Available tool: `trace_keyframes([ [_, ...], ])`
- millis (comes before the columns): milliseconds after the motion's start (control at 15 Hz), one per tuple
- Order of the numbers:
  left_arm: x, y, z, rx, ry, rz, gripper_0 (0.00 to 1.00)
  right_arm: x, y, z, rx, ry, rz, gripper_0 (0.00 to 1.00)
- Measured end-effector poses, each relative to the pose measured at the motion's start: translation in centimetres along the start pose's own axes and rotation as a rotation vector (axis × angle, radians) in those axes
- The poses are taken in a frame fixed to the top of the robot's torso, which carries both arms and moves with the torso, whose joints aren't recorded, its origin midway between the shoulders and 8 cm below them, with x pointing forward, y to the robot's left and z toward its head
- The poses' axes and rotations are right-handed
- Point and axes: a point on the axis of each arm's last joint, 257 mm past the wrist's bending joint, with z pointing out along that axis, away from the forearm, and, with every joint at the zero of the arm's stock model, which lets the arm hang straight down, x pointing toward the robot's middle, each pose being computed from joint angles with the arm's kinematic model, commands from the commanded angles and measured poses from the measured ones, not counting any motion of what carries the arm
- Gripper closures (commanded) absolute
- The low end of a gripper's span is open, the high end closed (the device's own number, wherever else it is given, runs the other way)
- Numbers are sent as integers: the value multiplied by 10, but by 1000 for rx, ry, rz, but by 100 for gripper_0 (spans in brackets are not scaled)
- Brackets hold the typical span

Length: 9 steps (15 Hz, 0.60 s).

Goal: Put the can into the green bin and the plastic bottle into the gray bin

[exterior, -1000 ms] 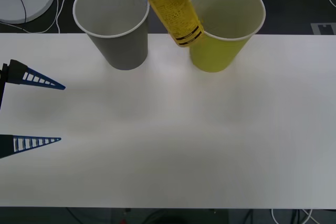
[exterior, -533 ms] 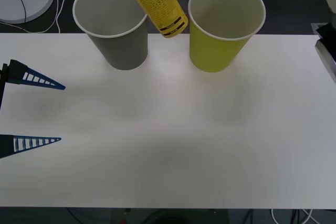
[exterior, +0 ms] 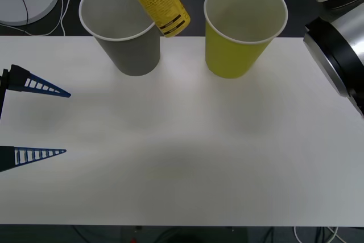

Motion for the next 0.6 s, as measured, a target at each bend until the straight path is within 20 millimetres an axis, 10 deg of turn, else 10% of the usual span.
trace_keyframes([
  [600,0,0,0,0,0,0,0,-40,5,24,43,-33,57,100],
])
